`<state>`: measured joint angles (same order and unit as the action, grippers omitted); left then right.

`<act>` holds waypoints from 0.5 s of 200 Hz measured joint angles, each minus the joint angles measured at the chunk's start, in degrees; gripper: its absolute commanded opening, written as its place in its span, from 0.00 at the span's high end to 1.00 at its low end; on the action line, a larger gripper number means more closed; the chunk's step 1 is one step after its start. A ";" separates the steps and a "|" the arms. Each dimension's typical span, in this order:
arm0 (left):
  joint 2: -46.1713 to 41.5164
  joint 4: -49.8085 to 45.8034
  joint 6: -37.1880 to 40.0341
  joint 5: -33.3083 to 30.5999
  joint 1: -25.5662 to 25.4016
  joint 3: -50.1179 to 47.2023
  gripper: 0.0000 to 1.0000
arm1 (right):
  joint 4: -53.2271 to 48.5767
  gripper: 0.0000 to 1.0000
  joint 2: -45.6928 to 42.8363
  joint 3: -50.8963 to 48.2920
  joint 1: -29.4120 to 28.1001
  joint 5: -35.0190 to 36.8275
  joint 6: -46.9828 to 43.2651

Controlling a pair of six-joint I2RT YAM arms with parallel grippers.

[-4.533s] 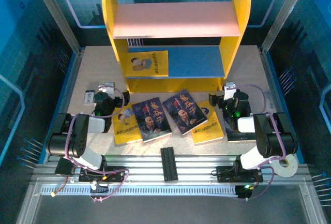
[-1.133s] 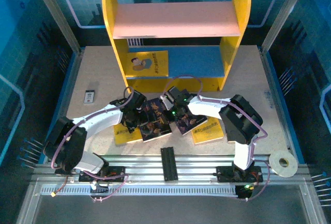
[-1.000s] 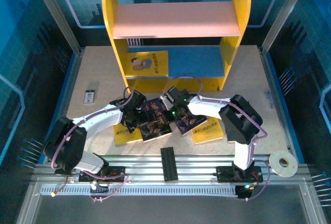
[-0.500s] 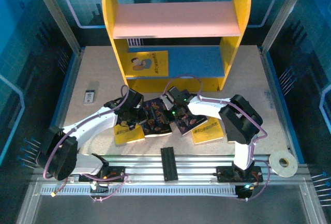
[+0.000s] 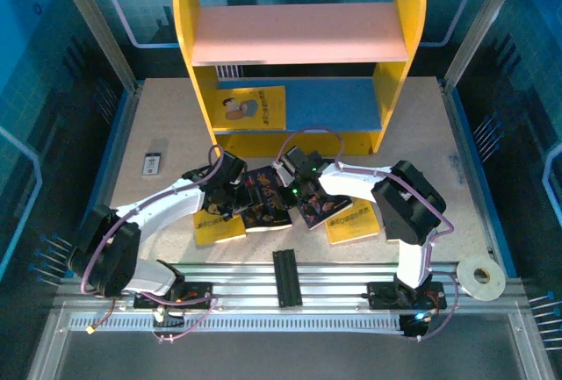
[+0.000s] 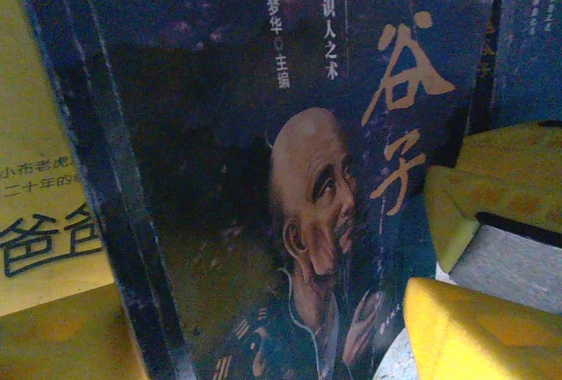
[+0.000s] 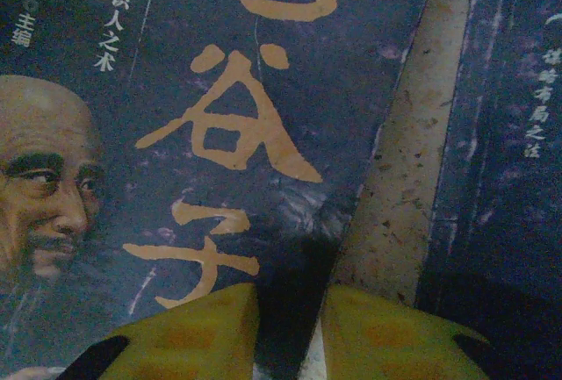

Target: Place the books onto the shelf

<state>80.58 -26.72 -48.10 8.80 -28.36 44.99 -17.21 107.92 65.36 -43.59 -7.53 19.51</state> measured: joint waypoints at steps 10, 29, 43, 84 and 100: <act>0.48 -0.13 0.00 -0.11 0.00 0.15 0.27 | 0.13 0.68 0.00 -0.09 0.00 -0.22 -0.02; 1.03 -0.28 0.00 -0.48 -0.07 0.33 0.28 | 0.33 0.65 -0.04 -0.15 0.00 -0.72 -0.02; 1.09 -0.39 0.02 -0.68 -0.13 0.37 0.29 | 0.42 0.63 -0.07 -0.17 0.00 -1.11 -0.02; 1.09 -0.96 0.20 -1.60 -0.33 0.59 0.36 | 0.57 0.55 -0.20 -0.17 -0.02 -2.32 0.00; 1.09 -1.27 0.17 -1.90 -0.33 0.61 0.38 | 0.63 0.52 -0.24 -0.22 -0.02 -2.60 0.00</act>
<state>81.67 -27.99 -47.92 6.90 -28.69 45.60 -16.58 107.68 65.14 -43.62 -10.13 19.51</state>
